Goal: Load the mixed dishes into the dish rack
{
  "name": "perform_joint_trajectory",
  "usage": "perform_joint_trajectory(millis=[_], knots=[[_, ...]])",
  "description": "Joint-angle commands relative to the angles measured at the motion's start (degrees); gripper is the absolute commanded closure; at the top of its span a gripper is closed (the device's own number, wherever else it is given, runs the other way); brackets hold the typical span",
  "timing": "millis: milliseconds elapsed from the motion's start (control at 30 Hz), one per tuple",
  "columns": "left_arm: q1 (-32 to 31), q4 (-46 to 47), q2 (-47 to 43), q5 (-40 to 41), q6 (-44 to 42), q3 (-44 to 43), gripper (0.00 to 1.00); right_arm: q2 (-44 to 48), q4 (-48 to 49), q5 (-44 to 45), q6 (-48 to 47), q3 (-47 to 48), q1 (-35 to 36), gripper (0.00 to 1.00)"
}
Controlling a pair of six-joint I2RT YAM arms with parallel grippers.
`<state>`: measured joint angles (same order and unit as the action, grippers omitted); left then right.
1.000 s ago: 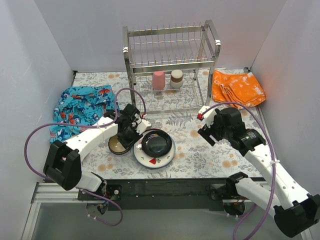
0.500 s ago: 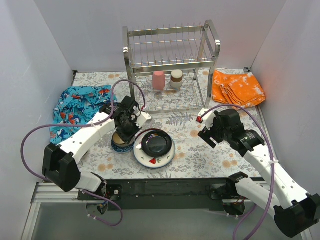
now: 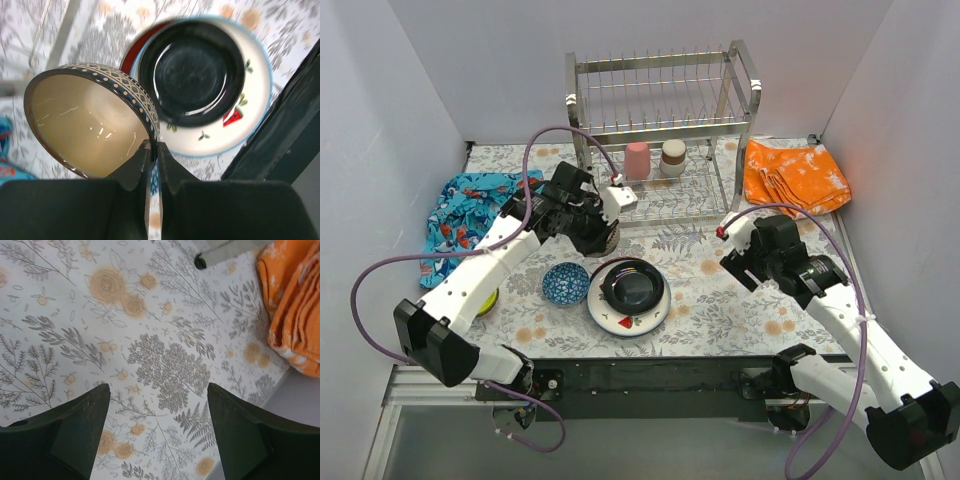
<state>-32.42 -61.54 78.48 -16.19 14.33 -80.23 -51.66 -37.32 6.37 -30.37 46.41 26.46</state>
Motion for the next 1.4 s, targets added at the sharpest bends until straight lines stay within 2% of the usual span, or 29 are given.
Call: perform_joint_trajectory(millis=[0,167,333,467,600,833,967,1033,1167,1200,1300,1367], knots=[[-3.16,10.53,1.50,-8.42,-0.53,-2.57,1.00,0.60,0.06,11.63,3.64,4.82,-2.37,0.11],[-11.14,19.52,6.06,-8.43,1.58,-0.81,1.00,1.21,-2.75,18.67,4.70,10.62,-7.89,0.09],[-16.70,24.97,17.29,-6.76,2.29,-5.45,1.00,3.22,-7.31,17.72,6.29,13.17,-17.29,0.07],[-22.14,28.23,23.89,-0.52,-3.07,-7.57,1.00,4.64,-11.45,16.66,8.04,14.32,-23.19,0.07],[-23.73,27.70,29.18,1.94,-5.62,-10.21,1.00,6.21,-13.65,16.48,7.78,15.37,-25.84,0.07],[-26.28,27.61,35.42,8.08,-6.85,-10.30,1.00,10.26,-16.02,16.66,7.52,12.83,-25.93,0.07],[-27.51,27.70,37.89,10.03,-6.25,-9.77,0.79,10.97,-16.29,16.22,6.47,11.86,-25.84,0.06],[-27.69,27.88,39.02,10.12,-5.80,-9.77,0.77,10.70,-16.20,15.78,6.20,11.51,-25.84,0.06],[-28.22,28.75,40.79,11.52,-5.10,-10.30,0.78,9.91,-15.68,14.55,6.02,11.42,-25.84,0.06],[-28.22,28.93,40.96,11.61,-4.66,-10.82,0.87,9.74,-15.33,14.37,5.94,11.24,-25.93,0.07],[-28.22,28.84,41.49,11.53,-3.00,-13.19,1.00,9.12,-14.63,13.67,5.50,11.42,-25.84,0.06],[-28.22,28.32,41.23,11.61,-1.68,-16.00,1.00,8.86,-14.36,13.32,4.97,11.51,-25.93,0.07]])
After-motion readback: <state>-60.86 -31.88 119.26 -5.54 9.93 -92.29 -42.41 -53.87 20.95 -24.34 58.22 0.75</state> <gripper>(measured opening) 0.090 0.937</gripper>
